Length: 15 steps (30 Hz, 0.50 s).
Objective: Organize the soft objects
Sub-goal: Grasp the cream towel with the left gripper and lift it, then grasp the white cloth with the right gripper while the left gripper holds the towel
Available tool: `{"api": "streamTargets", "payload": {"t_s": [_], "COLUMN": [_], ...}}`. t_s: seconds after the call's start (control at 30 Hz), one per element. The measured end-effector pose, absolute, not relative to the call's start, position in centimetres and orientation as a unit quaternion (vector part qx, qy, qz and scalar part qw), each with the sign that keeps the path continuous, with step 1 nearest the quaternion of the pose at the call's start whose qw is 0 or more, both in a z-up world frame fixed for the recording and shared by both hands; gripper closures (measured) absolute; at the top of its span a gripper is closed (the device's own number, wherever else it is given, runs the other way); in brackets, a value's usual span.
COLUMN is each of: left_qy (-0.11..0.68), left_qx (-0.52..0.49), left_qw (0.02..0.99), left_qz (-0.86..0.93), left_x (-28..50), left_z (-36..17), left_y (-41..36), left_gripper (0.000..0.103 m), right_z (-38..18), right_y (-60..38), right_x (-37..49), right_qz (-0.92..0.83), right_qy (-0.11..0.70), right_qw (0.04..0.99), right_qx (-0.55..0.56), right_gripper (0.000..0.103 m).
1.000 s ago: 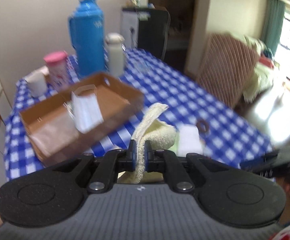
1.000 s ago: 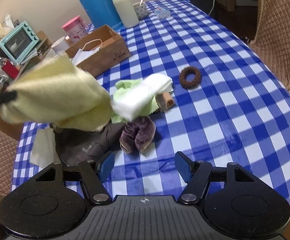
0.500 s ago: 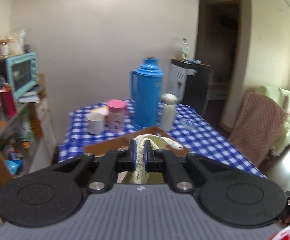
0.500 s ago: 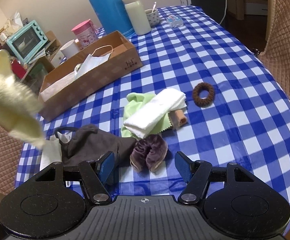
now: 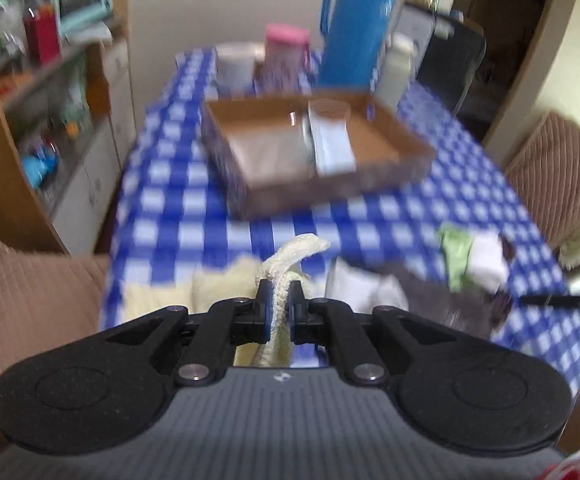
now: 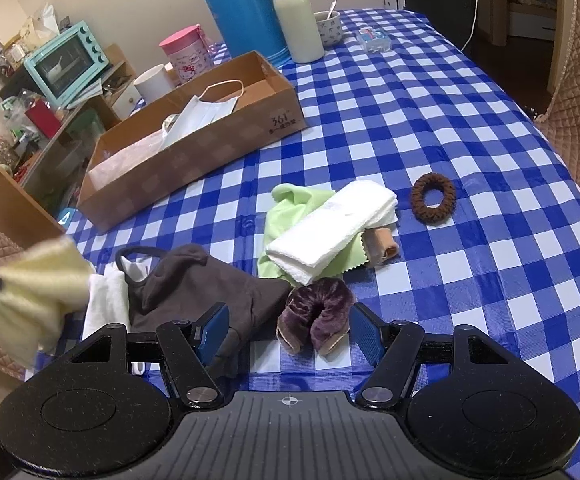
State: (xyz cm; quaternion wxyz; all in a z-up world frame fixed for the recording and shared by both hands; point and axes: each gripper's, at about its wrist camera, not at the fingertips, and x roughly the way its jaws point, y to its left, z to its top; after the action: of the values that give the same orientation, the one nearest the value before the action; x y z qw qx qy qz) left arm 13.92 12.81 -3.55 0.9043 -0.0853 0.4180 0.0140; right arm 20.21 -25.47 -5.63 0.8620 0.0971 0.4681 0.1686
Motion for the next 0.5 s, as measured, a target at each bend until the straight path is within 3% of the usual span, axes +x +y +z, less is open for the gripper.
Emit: {"api": "streamTargets", "payload": {"t_s": [0.13,0.2,0.27,0.33,0.5], "left_qy": [0.462,0.473,0.479,0.481,0.488], "left_qx": [-0.053,-0.029,-0.014,-0.008,-0.039], "left_qw": [0.885,0.880,0.877,0.876,0.871], "left_qz": [0.030,0.033,0.038,0.037,0.039], "left_x": [14.9,15.2,15.5,15.8,17.4], "left_z": [-7.6,-8.7,-9.5,-10.1,-11.2], "left_y": [12.9,12.9,12.8,13.0,14.1], "left_gripper": [0.085,0.071,0.049,0.038,0.035], "right_z": [-5.8,-5.9,-5.9,-6.0,-6.0], "right_y": [-25.5,-25.6,-25.6,-25.6,-24.8], "right_x": [20.4,20.5,20.6,20.6,20.6], "right_qz": [0.162,0.159,0.157,0.155,0.163], "right_qy": [0.470,0.470,0.471,0.473,0.470], "right_qw": [0.863,0.863,0.863,0.862,0.862], "right_qx": [0.095,0.095,0.096,0.098,0.100], "right_gripper": [0.036,0.036,0.036,0.036,0.036]}}
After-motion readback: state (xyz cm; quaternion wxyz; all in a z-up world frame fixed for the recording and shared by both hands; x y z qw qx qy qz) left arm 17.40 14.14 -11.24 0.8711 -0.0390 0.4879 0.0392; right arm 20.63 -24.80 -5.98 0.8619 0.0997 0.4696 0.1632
